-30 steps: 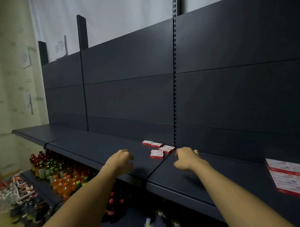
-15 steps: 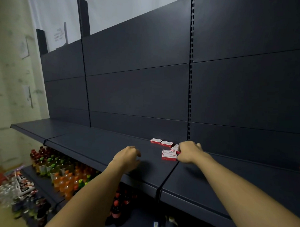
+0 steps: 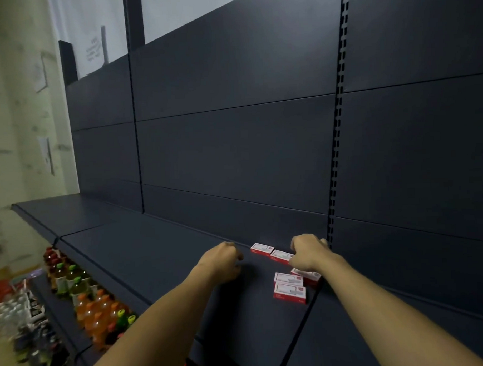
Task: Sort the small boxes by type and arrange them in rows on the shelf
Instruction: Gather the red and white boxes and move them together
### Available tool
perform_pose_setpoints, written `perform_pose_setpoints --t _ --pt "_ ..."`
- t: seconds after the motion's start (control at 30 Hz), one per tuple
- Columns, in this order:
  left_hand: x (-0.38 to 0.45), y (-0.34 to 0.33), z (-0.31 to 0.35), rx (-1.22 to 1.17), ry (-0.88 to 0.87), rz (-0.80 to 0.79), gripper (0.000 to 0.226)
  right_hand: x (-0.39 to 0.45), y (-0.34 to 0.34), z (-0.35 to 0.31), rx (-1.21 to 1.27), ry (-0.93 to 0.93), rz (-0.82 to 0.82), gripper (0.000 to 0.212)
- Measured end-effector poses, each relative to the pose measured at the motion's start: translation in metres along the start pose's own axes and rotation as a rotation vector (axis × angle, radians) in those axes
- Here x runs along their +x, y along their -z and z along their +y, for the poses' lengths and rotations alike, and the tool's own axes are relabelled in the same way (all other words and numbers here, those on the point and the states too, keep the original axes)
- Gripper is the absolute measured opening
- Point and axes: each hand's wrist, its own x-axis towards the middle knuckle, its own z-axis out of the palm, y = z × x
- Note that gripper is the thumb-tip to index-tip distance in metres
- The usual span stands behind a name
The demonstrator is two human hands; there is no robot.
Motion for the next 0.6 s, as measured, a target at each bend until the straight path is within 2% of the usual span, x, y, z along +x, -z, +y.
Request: perform_pose_setpoints --t 0.23,0.47,0.6 --pt "0.045 -0.025 0.004 -0.040 -0.052 0.026 0.036 0.034 -0.025 0.001 0.018 0.005 -0.016 0.027" --pt "0.085 -0.037 -0.003 -0.094 -0.127 0.067 0.037 0.059 -0.043 -0.002 0.012 -0.029 -0.020 0.058" --pt "0.105 -0.041 -0.010 -0.111 -0.187 0.065 0.038 0.064 -0.045 -0.009 -0.032 -0.060 -0.018 0.060"
